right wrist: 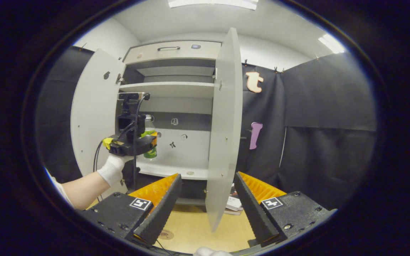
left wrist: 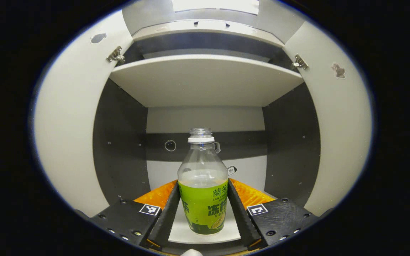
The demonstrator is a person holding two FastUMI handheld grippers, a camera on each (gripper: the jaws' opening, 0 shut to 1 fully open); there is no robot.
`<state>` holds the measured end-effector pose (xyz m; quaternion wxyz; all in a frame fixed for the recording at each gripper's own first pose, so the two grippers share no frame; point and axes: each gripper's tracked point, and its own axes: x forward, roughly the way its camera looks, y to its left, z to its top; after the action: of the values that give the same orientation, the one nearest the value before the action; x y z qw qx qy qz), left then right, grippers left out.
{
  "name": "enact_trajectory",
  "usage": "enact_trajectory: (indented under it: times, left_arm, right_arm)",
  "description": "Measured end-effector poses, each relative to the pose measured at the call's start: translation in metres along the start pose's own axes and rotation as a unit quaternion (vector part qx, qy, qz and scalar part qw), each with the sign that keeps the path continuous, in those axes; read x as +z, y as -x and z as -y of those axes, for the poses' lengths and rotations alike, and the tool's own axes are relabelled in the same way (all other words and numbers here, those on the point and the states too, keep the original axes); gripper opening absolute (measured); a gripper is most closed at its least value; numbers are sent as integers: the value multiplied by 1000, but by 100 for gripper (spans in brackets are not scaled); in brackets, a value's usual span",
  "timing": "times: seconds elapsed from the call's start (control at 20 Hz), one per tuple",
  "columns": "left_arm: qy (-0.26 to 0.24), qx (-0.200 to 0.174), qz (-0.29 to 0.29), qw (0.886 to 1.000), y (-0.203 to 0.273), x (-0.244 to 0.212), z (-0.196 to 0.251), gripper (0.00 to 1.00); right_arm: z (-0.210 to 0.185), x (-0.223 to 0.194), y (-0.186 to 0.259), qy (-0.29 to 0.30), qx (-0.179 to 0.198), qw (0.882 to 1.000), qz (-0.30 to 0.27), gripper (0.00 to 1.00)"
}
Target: Grasp the bottle in the cabinet with the left hand and place it on the coaster, then close the right door with the right hand and the left door with the left hand.
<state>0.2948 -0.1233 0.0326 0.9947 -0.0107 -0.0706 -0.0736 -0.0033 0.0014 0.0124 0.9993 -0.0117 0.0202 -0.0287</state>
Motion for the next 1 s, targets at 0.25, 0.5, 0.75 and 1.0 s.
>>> enact_trajectory:
  times: [0.25, 0.5, 0.75, 1.0]
  left_arm:
    - [7, -10, -13, 1000, 73, 12, -1, 73]
    - [17, -19, -39, 999, 146, -6, 5, 73]
    - [5, -37, -61, 997, 194, -51, 23, 73]
    - [16, -61, -83, 995, 228, -122, 52, 73]
  right_arm:
    - [-2, -6, 10, 5, 12, 1000, 8, 98]
    - [9, -19, 13, 1, 7, 1000, 2, 98]
    - [20, -29, 12, -4, -1, 1000, -4, 98]
    - [33, -38, 16, -1, -12, 1000, -10, 98]
